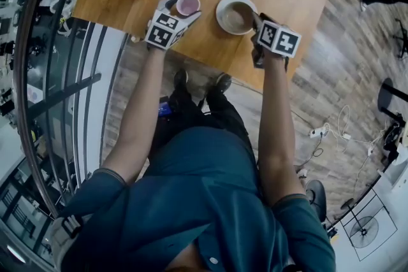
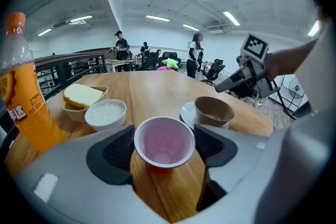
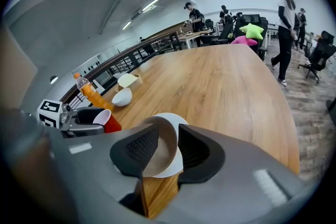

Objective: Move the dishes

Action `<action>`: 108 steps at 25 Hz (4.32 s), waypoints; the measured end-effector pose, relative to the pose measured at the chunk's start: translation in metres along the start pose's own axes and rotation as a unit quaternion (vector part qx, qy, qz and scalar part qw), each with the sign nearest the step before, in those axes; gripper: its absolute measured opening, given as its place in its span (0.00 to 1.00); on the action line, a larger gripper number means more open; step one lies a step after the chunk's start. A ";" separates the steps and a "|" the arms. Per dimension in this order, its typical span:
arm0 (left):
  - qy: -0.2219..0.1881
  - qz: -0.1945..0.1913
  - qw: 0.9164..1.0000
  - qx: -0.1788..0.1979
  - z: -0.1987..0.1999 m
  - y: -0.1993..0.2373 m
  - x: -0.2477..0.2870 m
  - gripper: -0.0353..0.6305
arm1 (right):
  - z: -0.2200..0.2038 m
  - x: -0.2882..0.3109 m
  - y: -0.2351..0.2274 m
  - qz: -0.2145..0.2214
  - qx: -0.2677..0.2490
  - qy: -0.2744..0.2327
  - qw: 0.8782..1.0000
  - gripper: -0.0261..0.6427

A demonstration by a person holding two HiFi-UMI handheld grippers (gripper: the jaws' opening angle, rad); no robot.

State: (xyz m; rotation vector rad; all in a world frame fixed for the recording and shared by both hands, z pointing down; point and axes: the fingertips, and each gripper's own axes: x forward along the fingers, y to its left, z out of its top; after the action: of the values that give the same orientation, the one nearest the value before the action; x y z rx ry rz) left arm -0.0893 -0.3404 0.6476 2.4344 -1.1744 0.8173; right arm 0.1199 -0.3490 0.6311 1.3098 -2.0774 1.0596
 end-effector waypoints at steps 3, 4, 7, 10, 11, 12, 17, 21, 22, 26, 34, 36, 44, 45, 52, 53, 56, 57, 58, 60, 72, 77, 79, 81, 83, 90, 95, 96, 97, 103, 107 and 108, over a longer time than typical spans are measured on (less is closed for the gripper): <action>-0.011 0.003 1.000 -0.006 0.000 0.001 0.000 0.59 | -0.010 0.011 -0.005 0.000 0.003 0.017 1.000 0.19; -0.014 0.003 1.000 -0.008 0.000 0.001 0.000 0.59 | -0.013 0.014 -0.007 0.000 0.004 0.022 1.000 0.19; -0.019 -0.003 1.000 -0.006 0.001 -0.001 0.001 0.59 | -0.020 0.023 -0.010 0.000 0.006 0.036 0.999 0.19; -0.024 -0.008 1.000 -0.006 0.000 -0.001 0.000 0.60 | -0.025 0.029 -0.011 -0.001 0.008 0.045 0.999 0.19; -0.027 -0.009 1.000 -0.007 0.001 -0.001 -0.001 0.62 | -0.026 0.031 -0.011 -0.001 0.010 0.046 0.999 0.19; -0.030 -0.011 0.999 -0.008 0.002 -0.001 -0.002 0.64 | -0.027 0.032 -0.012 -0.001 0.011 0.048 0.999 0.19; -0.043 -0.015 0.999 -0.009 0.008 -0.004 -0.004 0.67 | -0.032 0.035 -0.017 -0.003 0.018 0.059 0.998 0.19; -0.053 -0.013 0.998 -0.005 0.016 -0.004 -0.012 0.68 | -0.037 0.039 -0.019 -0.002 0.027 0.070 0.997 0.18; -0.056 -0.011 0.998 -0.003 0.019 -0.003 -0.014 0.68 | -0.038 0.040 -0.019 0.000 0.031 0.071 0.997 0.18; -0.074 0.000 0.997 0.002 0.030 -0.002 -0.030 0.68 | -0.037 0.035 -0.021 -0.004 0.047 0.065 0.997 0.08; -0.101 0.021 0.994 0.023 0.051 0.000 -0.061 0.67 | -0.031 0.024 -0.024 0.008 0.074 0.059 0.995 0.08; -0.105 0.022 0.994 0.028 0.057 -0.004 -0.063 0.67 | -0.026 0.017 -0.029 0.010 0.074 0.053 0.996 0.08; -0.116 0.024 0.993 0.030 0.066 -0.019 -0.068 0.66 | -0.001 -0.017 -0.042 0.013 0.077 0.020 0.997 0.08; -0.116 0.023 0.993 0.031 0.066 -0.020 -0.069 0.66 | 0.002 -0.021 -0.043 0.013 0.077 0.016 0.997 0.08; -0.110 0.025 0.993 0.033 0.067 -0.026 -0.069 0.66 | 0.017 -0.041 -0.062 0.011 0.080 0.000 0.997 0.08; -0.109 0.026 0.993 0.034 0.066 -0.027 -0.068 0.66 | 0.018 -0.043 -0.066 0.009 0.081 -0.001 0.997 0.08; -0.108 0.025 0.993 0.036 0.064 -0.028 -0.064 0.66 | 0.018 -0.047 -0.081 0.002 0.086 -0.004 0.996 0.08; -0.108 0.024 0.993 0.037 0.064 -0.028 -0.063 0.66 | 0.018 -0.050 -0.087 -0.002 0.088 -0.006 0.996 0.08; -0.109 0.024 0.993 0.037 0.065 -0.029 -0.062 0.66 | 0.018 -0.053 -0.093 -0.007 0.090 -0.007 0.996 0.08; -0.110 0.023 0.993 0.038 0.067 -0.030 -0.063 0.66 | 0.017 -0.060 -0.103 -0.015 0.094 -0.007 0.995 0.08; -0.104 0.024 0.993 0.043 0.064 -0.034 -0.067 0.66 | -0.009 -0.068 -0.162 -0.059 0.123 0.011 0.991 0.08; -0.104 0.024 0.993 0.049 0.064 -0.040 -0.067 0.66 | -0.035 -0.063 -0.186 -0.078 0.142 0.032 0.986 0.08; -0.104 0.024 0.993 0.053 0.068 -0.046 -0.068 0.66 | -0.043 -0.063 -0.196 -0.085 0.147 0.039 0.985 0.08; -0.104 0.024 0.993 0.056 0.072 -0.048 -0.069 0.66 | -0.050 -0.061 -0.202 -0.090 0.152 0.048 0.983 0.08; -0.105 0.025 0.992 0.058 0.074 -0.048 -0.072 0.66 | -0.056 -0.059 -0.204 -0.093 0.159 0.055 0.981 0.08; -0.111 0.030 0.991 0.067 0.086 -0.046 -0.090 0.66 | -0.060 -0.062 -0.203 -0.102 0.158 0.057 0.980 0.08; -0.117 0.029 0.990 0.072 0.099 -0.046 -0.102 0.66 | -0.052 -0.073 -0.201 -0.118 0.139 0.048 0.982 0.14; -0.119 0.028 0.990 0.073 0.101 -0.045 -0.104 0.66 | -0.050 -0.075 -0.200 -0.124 0.133 0.045 0.982 0.17; -0.121 0.026 0.990 0.073 0.103 -0.044 -0.106 0.66 | -0.047 -0.077 -0.199 -0.130 0.127 0.042 0.983 0.19; -0.137 0.016 0.988 0.076 0.123 -0.043 -0.123 0.66 | -0.002 -0.113 -0.182 -0.164 0.073 -0.033 0.983 0.21; -0.153 0.005 0.985 0.076 0.139 -0.044 -0.134 0.65 | 0.045 -0.145 -0.140 -0.136 0.045 -0.115 0.983 0.21; -0.157 0.001 0.985 0.077 0.143 -0.044 -0.136 0.65 | 0.058 -0.154 -0.126 -0.124 0.037 -0.139 0.982 0.21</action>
State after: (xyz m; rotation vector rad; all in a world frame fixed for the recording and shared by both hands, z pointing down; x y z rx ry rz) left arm -0.0715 -0.3025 0.4493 2.7660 -1.2614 0.5558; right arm 0.3012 -0.3436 0.5321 1.7881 -2.0108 0.8935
